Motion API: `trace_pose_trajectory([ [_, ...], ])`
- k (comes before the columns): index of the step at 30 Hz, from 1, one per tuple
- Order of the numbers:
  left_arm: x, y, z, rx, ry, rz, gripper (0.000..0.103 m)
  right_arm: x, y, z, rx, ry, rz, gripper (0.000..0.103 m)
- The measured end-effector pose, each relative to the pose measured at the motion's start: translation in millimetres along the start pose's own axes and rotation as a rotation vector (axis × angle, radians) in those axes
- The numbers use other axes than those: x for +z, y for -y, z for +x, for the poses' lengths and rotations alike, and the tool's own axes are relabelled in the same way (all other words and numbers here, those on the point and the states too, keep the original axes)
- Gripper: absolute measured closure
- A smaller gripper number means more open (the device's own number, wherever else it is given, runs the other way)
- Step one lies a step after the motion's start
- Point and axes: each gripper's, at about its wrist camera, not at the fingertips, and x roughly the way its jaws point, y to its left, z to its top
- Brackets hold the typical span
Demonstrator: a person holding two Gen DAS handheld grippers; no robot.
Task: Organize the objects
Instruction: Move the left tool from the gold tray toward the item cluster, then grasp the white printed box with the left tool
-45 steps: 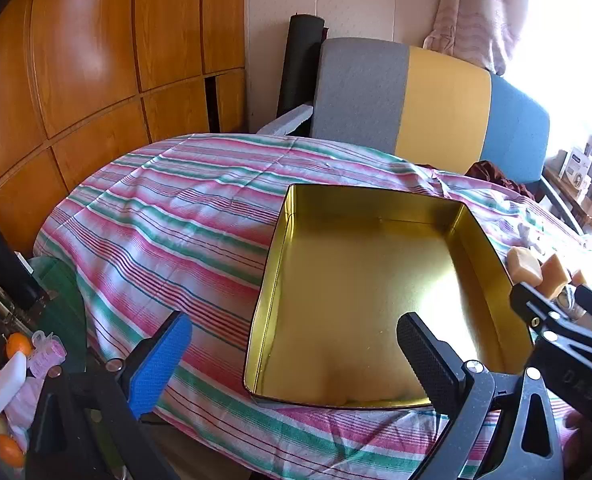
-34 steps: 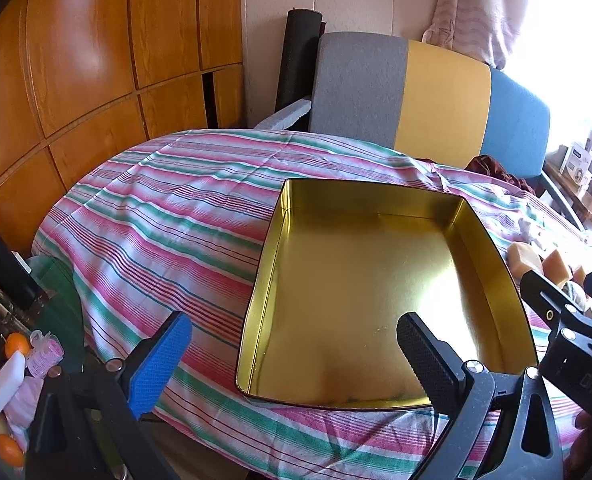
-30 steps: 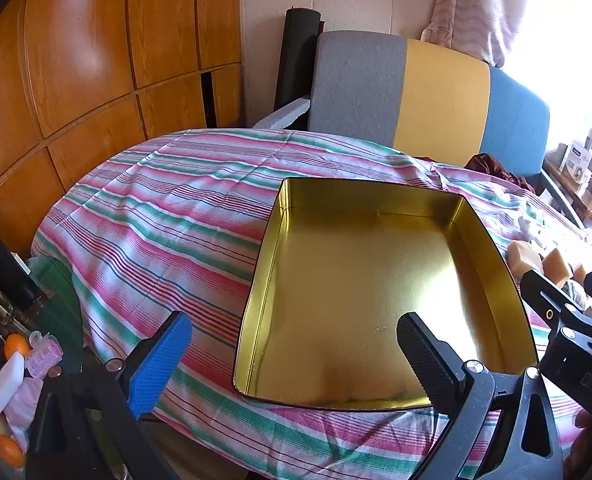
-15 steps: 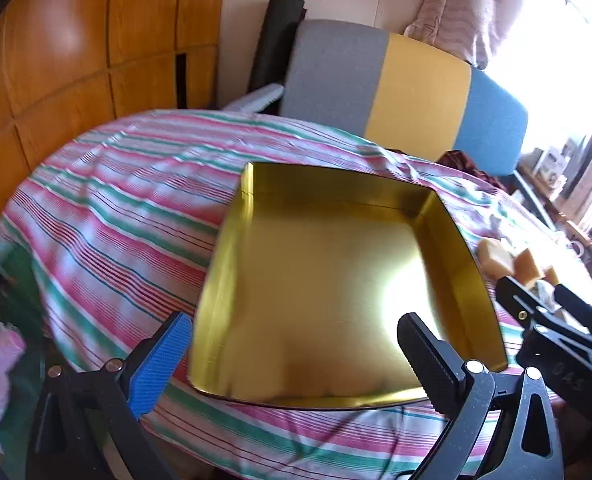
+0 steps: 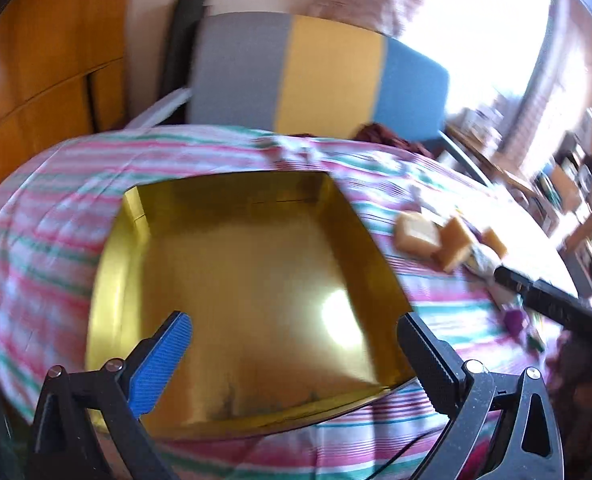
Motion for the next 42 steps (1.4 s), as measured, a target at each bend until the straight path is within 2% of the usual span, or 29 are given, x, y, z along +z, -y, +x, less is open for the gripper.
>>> trace_pose_trajectory([
  [2, 7.5, 21.9, 5.4, -0.039, -0.002, 0.07, 0.0, 7.7, 39.2, -2.9, -0.044, 0.003, 0.07, 0.002],
  [7, 27.7, 86.9, 24.0, -0.206, -0.005, 0.238, 0.0, 18.7, 124.6, -8.3, -0.116, -0.028, 0.256, 0.002],
  [9, 35.5, 112.5, 34.8, -0.288, -0.024, 0.274, 0.0, 18.4, 149.0, -8.8, -0.139, -0.034, 0.314, 0.002],
  [13, 45.5, 168.4, 61.7, -0.376, -0.096, 0.366, 0.0, 14.6, 187.6, -12.8, -0.177, -0.005, 0.398, 0.002],
  [14, 47.4, 184.8, 70.6, -0.382, -0.128, 0.388, 0.0, 14.0, 194.9, -11.2, -0.165, 0.003, 0.421, 0.002],
  [17, 47.5, 219.1, 88.1, -0.414, -0.187, 0.451, 0.0, 8.1, 213.9, -4.4, -0.028, 0.01, 0.534, 0.002],
  [20, 47.2, 246.3, 103.4, -0.411, -0.202, 0.5, 0.0, -1.3, 228.5, -0.8, 0.067, 0.029, 0.63, 0.002],
  [22, 47.5, 264.6, 112.7, -0.368, -0.18, 0.545, 0.0, -5.5, 237.3, -5.0, 0.105, 0.071, 0.677, 0.002],
  [26, 48.7, 296.2, 128.4, -0.36, -0.176, 0.637, 0.002, -5.5, 239.4, -2.4, 0.153, 0.08, 0.694, 0.002],
  [31, 40.9, 338.8, 143.6, -0.392, -0.137, 0.805, 0.006, -3.6, 240.4, 3.4, 0.176, 0.075, 0.704, 0.002],
  [34, 33.8, 359.1, 157.8, -0.404, -0.153, 0.878, 0.006, -2.8, 241.4, 6.1, 0.185, 0.068, 0.708, 0.002],
  [37, 27.3, 372.7, 174.4, -0.411, -0.184, 0.923, 0.016, -2.2, 241.8, 7.4, 0.184, 0.062, 0.707, 0.002],
  [38, 24.2, 375.8, 179.0, -0.416, -0.203, 0.936, 0.033, -2.4, 242.4, 7.6, 0.183, 0.06, 0.708, 0.002],
  [39, 22.2, 376.8, 185.4, -0.418, -0.229, 0.94, 0.045, -2.4, 242.6, 7.7, 0.178, 0.059, 0.711, 0.002],
  [42, 21.6, 367.1, 182.2, -0.434, -0.208, 0.899, 0.049, -3.4, 245.5, 6.9, 0.172, 0.058, 0.718, 0.002],
])
